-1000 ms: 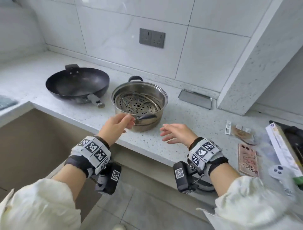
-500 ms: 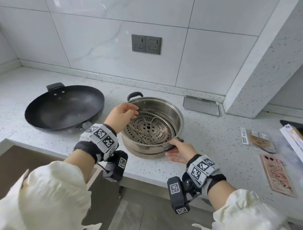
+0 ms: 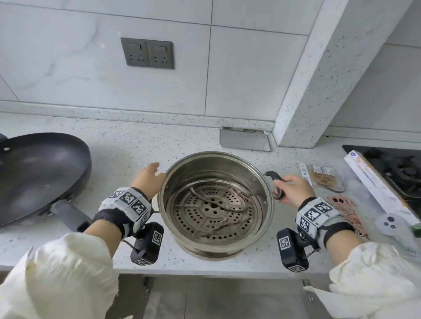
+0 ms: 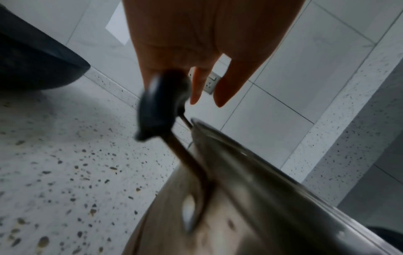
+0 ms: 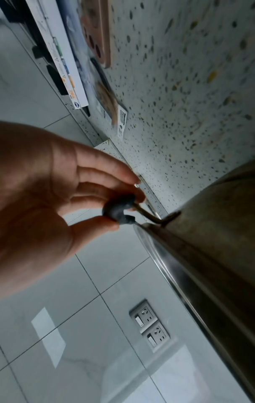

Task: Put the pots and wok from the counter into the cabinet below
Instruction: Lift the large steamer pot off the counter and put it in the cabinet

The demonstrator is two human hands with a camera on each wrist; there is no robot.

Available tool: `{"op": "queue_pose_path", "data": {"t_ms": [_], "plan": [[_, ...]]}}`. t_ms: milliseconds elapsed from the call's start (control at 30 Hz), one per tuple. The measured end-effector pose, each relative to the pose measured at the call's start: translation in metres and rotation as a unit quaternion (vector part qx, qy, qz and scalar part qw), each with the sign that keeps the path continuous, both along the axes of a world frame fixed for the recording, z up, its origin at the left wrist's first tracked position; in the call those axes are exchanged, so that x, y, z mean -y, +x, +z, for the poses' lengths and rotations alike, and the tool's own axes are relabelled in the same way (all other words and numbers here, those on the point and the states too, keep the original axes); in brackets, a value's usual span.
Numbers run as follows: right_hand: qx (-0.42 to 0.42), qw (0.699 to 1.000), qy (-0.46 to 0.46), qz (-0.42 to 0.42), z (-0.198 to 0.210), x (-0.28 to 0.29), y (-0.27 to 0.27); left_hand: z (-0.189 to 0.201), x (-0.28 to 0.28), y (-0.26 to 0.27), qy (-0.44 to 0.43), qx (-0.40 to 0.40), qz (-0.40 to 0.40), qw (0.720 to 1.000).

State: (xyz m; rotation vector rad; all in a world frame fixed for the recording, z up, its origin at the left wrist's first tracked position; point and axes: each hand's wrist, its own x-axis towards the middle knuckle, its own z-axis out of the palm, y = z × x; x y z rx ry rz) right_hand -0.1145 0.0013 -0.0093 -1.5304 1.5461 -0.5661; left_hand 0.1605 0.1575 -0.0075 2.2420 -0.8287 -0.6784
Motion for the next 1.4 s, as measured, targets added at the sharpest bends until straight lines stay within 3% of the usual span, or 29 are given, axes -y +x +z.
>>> {"op": "queue_pose_path", "data": {"t_ms": [233,433,667,1133,1400], "plan": [[-0.036,0.998,-0.055,0.016,-0.009,0.014,0.004,-0.026,-0.009,-0.003,-0.006,-0.025,0.013,1.000],[-0.026,0.999,-0.038,0.026,-0.008,0.014,0.001,-0.024,-0.042,-0.012,0.008,0.012,0.046,0.999],[0.021,0.999,-0.006,0.030,-0.007,-0.002,-0.024,-0.012,-0.070,-0.041,0.022,-0.001,0.053,0.998],[0.054,0.990,0.032,0.129,-0.011,-0.079,-0.163,-0.018,-0.177,-0.207,-0.026,-0.031,0.189,0.981],[0.068,0.981,0.029,0.180,-0.027,-0.136,-0.204,-0.061,-0.247,-0.257,-0.002,-0.080,0.251,0.965]]}}
